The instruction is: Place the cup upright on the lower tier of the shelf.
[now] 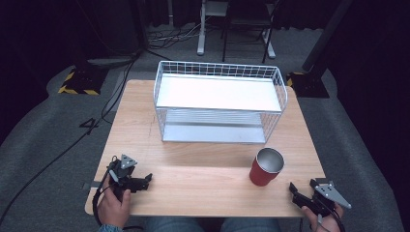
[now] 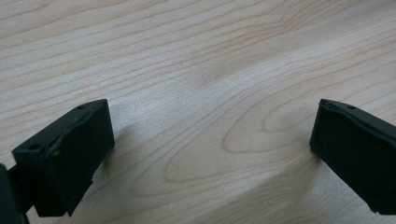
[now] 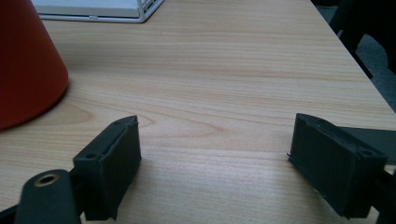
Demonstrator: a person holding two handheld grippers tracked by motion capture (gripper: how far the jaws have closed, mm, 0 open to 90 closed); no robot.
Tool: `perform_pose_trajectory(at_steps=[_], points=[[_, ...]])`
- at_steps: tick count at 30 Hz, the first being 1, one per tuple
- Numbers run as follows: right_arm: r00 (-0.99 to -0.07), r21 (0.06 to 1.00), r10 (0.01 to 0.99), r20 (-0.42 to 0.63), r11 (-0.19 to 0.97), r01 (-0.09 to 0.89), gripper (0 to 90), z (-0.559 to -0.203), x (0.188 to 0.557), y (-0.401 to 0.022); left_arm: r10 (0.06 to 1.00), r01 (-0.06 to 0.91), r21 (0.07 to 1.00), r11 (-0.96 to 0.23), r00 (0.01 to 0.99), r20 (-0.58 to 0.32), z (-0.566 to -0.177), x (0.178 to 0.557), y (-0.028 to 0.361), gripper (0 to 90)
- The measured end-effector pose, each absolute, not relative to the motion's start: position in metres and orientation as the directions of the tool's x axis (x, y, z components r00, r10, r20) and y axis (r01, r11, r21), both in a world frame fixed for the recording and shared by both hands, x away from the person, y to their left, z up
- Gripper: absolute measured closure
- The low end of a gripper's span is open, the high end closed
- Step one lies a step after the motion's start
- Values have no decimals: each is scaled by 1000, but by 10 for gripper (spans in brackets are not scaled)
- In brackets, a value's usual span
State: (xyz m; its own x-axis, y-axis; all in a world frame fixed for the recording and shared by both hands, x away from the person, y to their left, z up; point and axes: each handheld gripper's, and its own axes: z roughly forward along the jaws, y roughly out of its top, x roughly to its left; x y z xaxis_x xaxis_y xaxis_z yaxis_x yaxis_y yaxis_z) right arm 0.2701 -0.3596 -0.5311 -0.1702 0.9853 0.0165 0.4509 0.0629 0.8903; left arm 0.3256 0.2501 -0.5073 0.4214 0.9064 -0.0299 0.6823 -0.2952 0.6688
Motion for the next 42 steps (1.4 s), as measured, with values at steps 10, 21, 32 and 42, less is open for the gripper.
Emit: perform_pose_trajectory(at_steps=[10,21,32,42], points=[[-186,894,978,98,-5,447,161,-529,267,-361,910,686,667,-291,413,-28,-507,326,250,0],[-264,920,963,59,51,388,163,-508,262,-347,910,686,667,-291,413,-28,-507,326,250,0],[-353,929,934,52,84,359,162,-496,263,-319,911,685,668,-291,412,-27,-507,326,250,0],[-424,925,904,51,118,362,159,-499,270,-298,911,686,668,-290,412,-28,-507,326,250,0]])
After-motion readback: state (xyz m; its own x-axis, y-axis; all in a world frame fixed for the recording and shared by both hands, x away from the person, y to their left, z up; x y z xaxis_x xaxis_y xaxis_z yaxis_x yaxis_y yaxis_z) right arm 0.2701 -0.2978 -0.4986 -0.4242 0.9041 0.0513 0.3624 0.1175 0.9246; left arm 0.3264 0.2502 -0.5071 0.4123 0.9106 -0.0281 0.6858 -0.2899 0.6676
